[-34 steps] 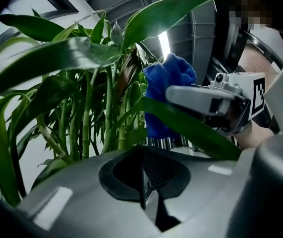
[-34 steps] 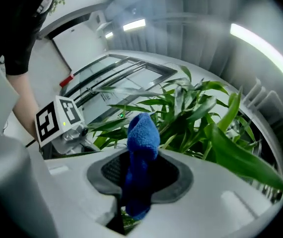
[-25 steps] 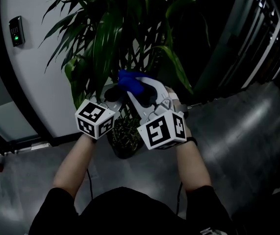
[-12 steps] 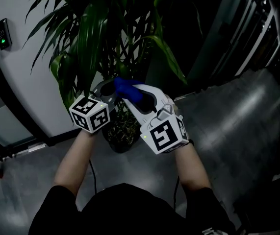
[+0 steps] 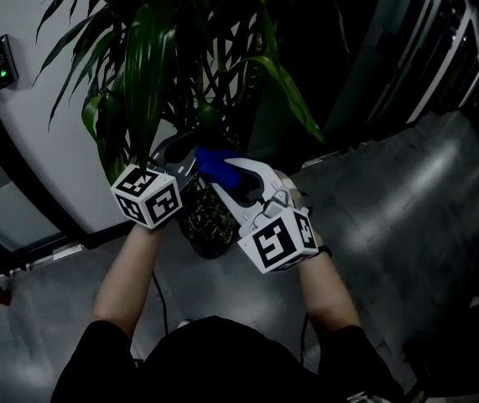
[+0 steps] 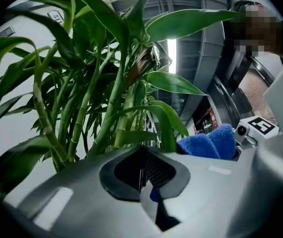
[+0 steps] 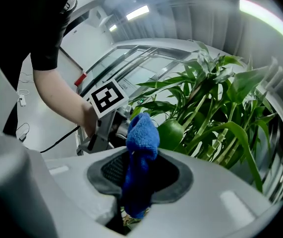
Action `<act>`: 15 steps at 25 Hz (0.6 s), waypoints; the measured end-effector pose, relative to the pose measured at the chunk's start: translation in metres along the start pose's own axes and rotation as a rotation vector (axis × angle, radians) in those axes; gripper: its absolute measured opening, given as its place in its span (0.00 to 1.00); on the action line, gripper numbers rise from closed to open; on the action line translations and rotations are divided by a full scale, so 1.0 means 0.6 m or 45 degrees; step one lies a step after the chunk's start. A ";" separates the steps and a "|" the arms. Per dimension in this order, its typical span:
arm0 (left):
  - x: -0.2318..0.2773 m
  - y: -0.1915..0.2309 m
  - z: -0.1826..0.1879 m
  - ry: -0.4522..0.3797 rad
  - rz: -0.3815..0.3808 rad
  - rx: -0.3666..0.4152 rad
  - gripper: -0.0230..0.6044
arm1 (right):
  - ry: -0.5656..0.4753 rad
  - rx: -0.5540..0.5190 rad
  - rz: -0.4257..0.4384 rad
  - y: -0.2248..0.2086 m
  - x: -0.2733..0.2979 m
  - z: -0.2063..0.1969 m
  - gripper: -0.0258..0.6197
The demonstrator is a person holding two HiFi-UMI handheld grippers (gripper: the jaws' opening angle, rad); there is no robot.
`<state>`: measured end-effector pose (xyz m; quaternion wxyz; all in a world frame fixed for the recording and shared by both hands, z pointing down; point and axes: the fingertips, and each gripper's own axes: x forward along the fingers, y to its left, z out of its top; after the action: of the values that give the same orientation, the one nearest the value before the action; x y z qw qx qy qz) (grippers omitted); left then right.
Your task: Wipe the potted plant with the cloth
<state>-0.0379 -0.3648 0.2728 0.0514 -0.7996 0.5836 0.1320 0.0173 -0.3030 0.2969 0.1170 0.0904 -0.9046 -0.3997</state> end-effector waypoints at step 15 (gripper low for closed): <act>-0.018 0.011 -0.016 0.036 0.133 0.026 0.05 | -0.012 0.038 0.147 0.059 -0.008 -0.044 0.21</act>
<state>-0.0459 -0.3592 0.2852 0.0444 -0.7692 0.6266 0.1172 0.0269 -0.2968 0.3399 0.1343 0.0381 -0.9147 -0.3793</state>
